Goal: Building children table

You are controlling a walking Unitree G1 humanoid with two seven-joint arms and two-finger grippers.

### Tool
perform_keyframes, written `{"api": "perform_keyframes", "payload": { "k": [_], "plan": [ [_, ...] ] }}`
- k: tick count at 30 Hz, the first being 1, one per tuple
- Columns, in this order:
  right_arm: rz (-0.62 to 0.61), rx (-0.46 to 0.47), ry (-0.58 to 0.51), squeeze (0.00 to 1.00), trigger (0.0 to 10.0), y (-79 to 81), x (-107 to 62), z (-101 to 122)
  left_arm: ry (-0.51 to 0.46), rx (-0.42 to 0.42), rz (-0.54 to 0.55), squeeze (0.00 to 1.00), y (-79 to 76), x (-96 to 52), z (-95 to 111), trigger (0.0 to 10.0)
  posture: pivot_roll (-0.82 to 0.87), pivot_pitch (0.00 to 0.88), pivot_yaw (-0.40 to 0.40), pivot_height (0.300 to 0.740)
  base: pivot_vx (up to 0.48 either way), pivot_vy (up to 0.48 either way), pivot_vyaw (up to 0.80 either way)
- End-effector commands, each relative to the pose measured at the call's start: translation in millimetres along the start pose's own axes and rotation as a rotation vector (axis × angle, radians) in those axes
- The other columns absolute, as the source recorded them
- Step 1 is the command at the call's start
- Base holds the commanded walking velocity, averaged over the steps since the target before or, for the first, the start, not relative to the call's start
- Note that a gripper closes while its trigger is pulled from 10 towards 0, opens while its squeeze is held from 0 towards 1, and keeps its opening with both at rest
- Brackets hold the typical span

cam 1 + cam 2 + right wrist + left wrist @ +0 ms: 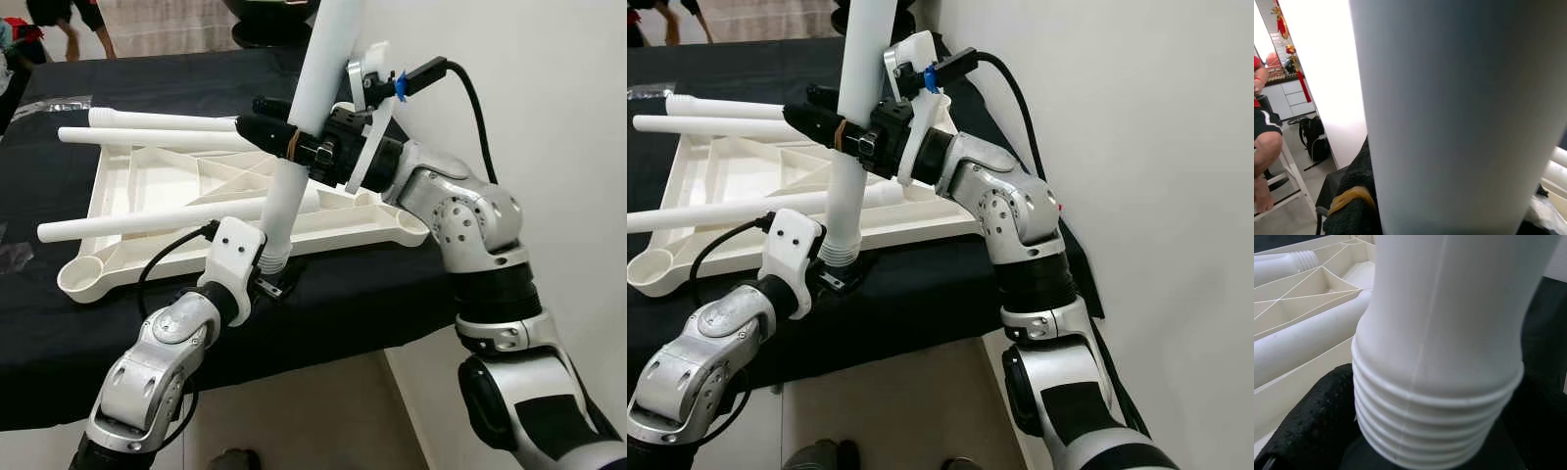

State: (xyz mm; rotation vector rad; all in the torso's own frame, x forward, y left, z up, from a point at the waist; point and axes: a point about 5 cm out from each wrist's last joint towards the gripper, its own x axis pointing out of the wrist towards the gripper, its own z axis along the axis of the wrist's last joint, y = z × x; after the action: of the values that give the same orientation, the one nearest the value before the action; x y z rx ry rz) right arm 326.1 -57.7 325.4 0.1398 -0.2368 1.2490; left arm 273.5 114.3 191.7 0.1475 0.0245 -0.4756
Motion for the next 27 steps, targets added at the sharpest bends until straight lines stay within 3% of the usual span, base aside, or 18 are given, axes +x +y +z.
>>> {"api": "perform_keyframes", "payload": {
  "k": [1,9,18,19,20,21,22,27],
  "plan": [
    [0.043,0.012,0.0,0.0,10.0,7.3,0.3,-2,-0.008,0.026,-0.004,0.0,1.0,1.4,1,10.0,0.09,0.119,-0.047,0.74,0.0,0.0,0.0],
    [0.074,0.032,0.026,0.0,10.0,14.4,-0.3,-8,-0.056,0.088,-0.03,0.0,-0.1,6.0,12,10.0,0.1,0.121,-0.049,0.74,0.0,0.0,0.0],
    [0.077,0.03,0.024,0.0,10.0,16.7,1.2,-8,-0.029,0.081,-0.072,0.0,-5.9,6.7,5,10.0,0.09,0.123,-0.043,0.74,0.0,0.0,0.0],
    [0.078,0.029,0.021,0.0,10.0,16.9,1.1,-7,-0.027,0.08,-0.074,0.0,-6.1,6.5,4,8.3,0.09,0.122,-0.044,0.74,0.0,0.0,0.0],
    [0.08,0.029,0.019,0.0,10.0,17.2,1.0,-6,-0.021,0.084,-0.074,0.0,-6.2,6.3,3,4.4,0.09,0.122,-0.044,0.74,0.0,0.0,0.0],
    [0.081,0.029,0.019,0.0,10.0,17.5,0.9,-6,-0.018,0.086,-0.074,0.0,-6.3,6.2,2,4.4,0.09,0.122,-0.044,0.74,0.0,0.0,0.0],
    [0.081,0.029,0.02,0.0,10.0,17.3,1.0,-6,-0.019,0.09,-0.074,0.0,-6.4,6.5,2,0.0,0.09,0.122,-0.044,0.74,0.0,0.0,0.0],
    [0.072,0.023,0.02,0.0,10.0,16.6,1.0,-5,-0.024,0.098,-0.075,0.0,-6.6,7.0,2,0.0,0.09,0.122,-0.044,0.74,0.0,0.0,0.0]
  ]
}}
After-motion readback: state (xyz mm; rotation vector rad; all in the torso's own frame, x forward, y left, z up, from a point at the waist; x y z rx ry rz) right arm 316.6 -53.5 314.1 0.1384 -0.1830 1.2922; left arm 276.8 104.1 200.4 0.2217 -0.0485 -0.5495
